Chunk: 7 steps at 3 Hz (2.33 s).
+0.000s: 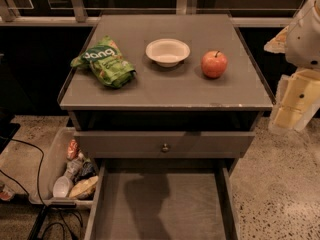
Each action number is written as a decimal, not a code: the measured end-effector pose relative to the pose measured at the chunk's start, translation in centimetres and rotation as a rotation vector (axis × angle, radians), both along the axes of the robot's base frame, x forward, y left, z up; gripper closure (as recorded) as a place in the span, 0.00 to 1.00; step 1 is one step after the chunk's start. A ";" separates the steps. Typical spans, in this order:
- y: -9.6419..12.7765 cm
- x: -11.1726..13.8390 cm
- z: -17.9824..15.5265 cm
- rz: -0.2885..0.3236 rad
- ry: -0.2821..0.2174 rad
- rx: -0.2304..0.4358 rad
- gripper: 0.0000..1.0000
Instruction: Place apple into middle drawer
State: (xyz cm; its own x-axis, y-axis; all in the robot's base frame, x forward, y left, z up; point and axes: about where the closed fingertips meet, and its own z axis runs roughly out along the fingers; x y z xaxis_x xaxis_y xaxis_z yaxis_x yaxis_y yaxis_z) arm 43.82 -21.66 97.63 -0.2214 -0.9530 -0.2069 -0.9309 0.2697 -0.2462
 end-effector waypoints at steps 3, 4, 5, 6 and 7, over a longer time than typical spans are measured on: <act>1.5 7.4 1.3 0.012 -0.069 0.082 0.00; 0.8 11.6 1.2 -0.024 -0.087 0.164 0.00; -0.6 15.2 -0.2 -0.080 -0.078 0.278 0.00; -1.5 17.9 -1.8 -0.098 -0.073 0.419 0.00; -1.0 18.9 -2.6 -0.092 -0.057 0.478 0.00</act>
Offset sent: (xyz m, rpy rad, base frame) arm 0.0669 0.0168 0.0168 0.0599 -0.0857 0.0188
